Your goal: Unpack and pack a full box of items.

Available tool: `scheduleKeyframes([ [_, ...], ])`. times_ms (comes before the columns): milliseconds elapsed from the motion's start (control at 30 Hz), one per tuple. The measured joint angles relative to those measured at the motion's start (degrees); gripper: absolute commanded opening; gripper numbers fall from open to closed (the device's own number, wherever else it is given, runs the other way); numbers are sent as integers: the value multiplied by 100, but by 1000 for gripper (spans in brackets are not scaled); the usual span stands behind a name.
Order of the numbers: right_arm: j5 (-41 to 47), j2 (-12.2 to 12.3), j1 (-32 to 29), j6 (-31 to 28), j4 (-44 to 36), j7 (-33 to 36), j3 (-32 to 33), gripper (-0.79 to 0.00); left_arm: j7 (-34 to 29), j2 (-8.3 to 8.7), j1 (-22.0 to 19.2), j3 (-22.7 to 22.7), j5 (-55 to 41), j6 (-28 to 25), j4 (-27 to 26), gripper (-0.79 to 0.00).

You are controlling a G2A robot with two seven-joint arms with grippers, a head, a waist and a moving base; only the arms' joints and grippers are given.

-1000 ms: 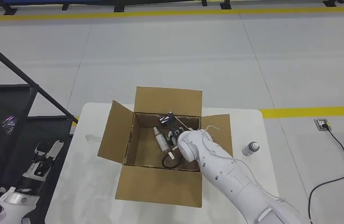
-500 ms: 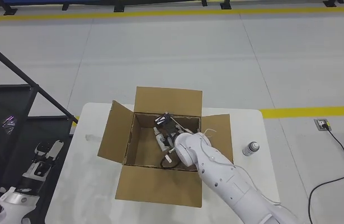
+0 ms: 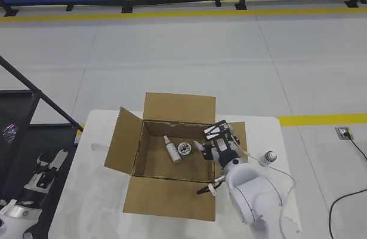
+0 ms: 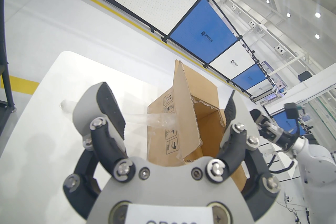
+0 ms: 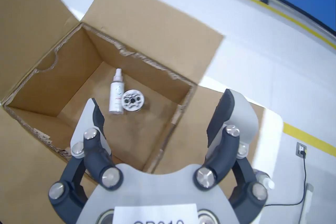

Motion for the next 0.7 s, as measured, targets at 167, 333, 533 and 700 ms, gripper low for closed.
scheduleKeyframes([
  [167, -380, 93, -902, 773, -350, -432, 1277, 0, 0, 0, 0, 0, 0, 0, 0, 0],
  [333, 152, 133, -1081, 963, 305, -516, 2259, 0, 0, 0, 0, 0, 0, 0, 0, 0],
  [533, 965, 192, -715, 154, 1595, -400, 2753, 0, 0, 0, 0, 0, 0, 0, 0, 0],
  [700, 1302, 246, -455, -704, 2312, -320, 2756, 0, 0, 0, 0, 0, 0, 0, 0, 0],
])
